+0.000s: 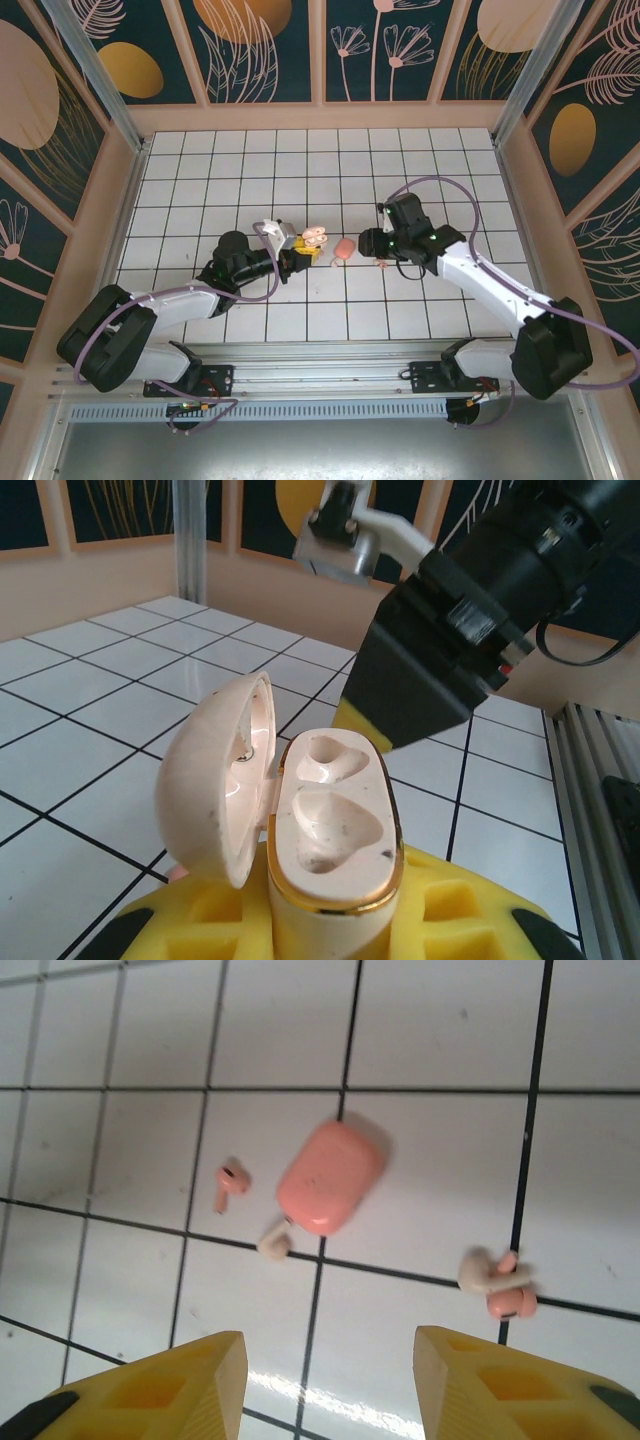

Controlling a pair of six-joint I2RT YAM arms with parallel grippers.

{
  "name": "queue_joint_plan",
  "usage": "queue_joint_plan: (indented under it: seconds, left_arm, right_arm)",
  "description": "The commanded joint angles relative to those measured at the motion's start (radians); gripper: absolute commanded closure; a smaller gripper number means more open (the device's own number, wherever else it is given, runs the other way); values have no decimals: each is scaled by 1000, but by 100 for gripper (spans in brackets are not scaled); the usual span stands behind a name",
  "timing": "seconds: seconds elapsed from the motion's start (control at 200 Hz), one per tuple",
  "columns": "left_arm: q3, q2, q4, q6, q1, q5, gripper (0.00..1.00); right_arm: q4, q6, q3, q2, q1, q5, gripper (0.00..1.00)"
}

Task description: Insert the wireless bluetooth earbuds into the charging case

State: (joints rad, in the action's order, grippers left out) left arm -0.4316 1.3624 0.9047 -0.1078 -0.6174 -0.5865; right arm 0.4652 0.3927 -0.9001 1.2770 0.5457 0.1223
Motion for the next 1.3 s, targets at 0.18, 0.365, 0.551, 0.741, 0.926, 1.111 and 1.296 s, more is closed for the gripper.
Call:
queue_joint_plan:
  seconds: [0.18,0.365,0.551,0.741,0.926,1.111,1.296]
  left_arm:
    - [-20,-3,-46,1,-5,40,83]
    - [-36,15,-45,1,-4,40,82]
    - [-62,45,-52,5,-4,29,82]
    - [-74,47,-56,-3,-4,23,82]
    - [-64,43,-59,-12,-4,40,82]
    - [-68,33,-63,-11,-4,32,82]
    - [-76,-11,-154,44,-4,35,82]
  right_arm:
    - [29,-61,-64,173,-78,14,51]
    - [-12,-106,-80,274,-112,42,50]
    - [-46,-118,-54,317,-116,74,51]
    - [-64,-129,-28,344,-121,76,51]
    - [-62,-136,3,338,-123,110,51]
    - [-60,-133,50,314,-122,157,54]
    - [-44,-108,95,276,-118,202,57]
